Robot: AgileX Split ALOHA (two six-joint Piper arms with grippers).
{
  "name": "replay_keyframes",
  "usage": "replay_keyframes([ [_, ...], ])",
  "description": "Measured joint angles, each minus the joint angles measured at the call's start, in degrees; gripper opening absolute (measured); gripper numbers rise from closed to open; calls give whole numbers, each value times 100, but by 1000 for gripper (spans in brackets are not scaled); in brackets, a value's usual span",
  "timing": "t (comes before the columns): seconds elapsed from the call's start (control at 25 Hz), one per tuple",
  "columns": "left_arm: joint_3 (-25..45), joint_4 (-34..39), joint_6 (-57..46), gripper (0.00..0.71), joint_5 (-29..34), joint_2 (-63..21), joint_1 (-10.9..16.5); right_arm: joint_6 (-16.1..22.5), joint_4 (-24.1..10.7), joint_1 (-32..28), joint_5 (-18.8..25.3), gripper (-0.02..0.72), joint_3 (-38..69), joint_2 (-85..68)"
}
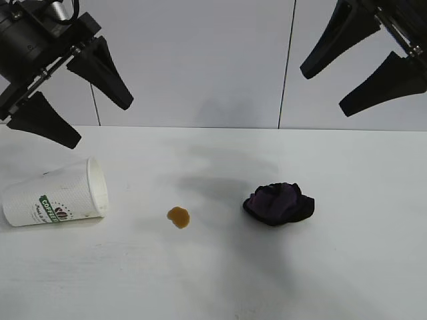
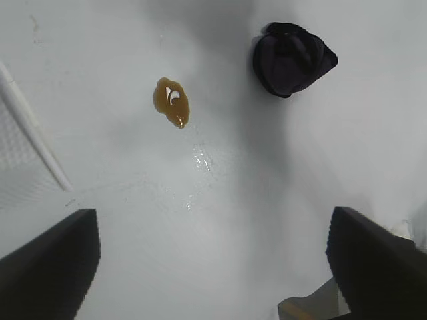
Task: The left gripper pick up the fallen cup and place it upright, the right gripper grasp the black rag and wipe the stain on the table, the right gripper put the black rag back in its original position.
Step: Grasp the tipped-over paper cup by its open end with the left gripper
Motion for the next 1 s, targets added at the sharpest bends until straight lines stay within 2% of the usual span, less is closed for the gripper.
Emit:
replay_keyframes([
  [0.16,-12,-71,43,663,217,0,0,0,0,0,0,442,0,0],
  [0.28,-213,-50,508,663,527,0,0,0,0,0,0,442,0,0],
  [0.48,-1105,143,1420,663,901,0,0,0,-2,0,0,442,0,0],
  [0.72,-2140,769,2333,663,975,-17,-65,0,-2,0,0,442,0,0],
  [0.84,-2256,1641,2574,663,1016,-17,-348,0,-2,0,-4,442,0,0],
  [1.0,-2256,3017,2565,664,1080,-17,-952,0,-2,0,-43,442,0,0],
])
